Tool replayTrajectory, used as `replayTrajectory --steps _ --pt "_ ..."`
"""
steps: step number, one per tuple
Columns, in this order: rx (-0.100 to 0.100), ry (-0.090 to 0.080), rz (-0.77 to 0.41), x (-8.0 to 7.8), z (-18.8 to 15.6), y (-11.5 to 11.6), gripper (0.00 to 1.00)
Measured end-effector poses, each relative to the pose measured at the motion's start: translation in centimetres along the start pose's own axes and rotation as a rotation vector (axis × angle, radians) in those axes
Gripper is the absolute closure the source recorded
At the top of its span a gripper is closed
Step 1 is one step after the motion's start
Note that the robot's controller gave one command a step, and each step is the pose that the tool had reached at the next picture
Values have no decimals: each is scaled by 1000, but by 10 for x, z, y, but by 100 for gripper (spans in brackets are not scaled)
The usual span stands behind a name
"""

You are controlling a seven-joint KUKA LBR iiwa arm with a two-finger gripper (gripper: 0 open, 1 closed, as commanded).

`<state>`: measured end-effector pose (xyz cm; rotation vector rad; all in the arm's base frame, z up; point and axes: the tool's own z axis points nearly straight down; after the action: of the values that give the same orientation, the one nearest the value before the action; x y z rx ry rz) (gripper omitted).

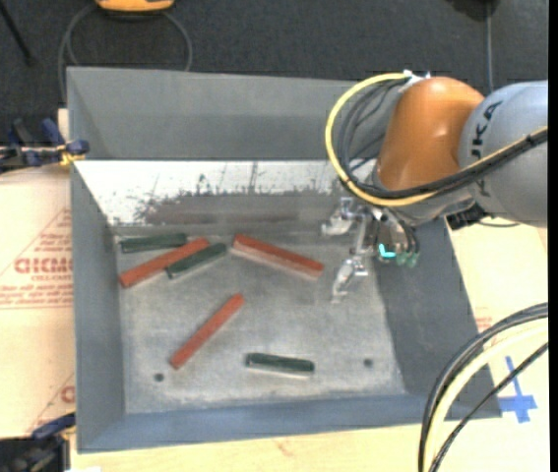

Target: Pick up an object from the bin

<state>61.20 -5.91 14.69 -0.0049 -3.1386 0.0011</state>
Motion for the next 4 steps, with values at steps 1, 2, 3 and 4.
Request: replayTrajectory --steps 1,2,3,4 --pt "1 -7 -1 -2 -4 0 0" --pt "-2 -14 96 -30 61 52 0" --pt "-1 -12 108 -31 65 55 0" --pt "-2 -6 319 -32 53 62 0"
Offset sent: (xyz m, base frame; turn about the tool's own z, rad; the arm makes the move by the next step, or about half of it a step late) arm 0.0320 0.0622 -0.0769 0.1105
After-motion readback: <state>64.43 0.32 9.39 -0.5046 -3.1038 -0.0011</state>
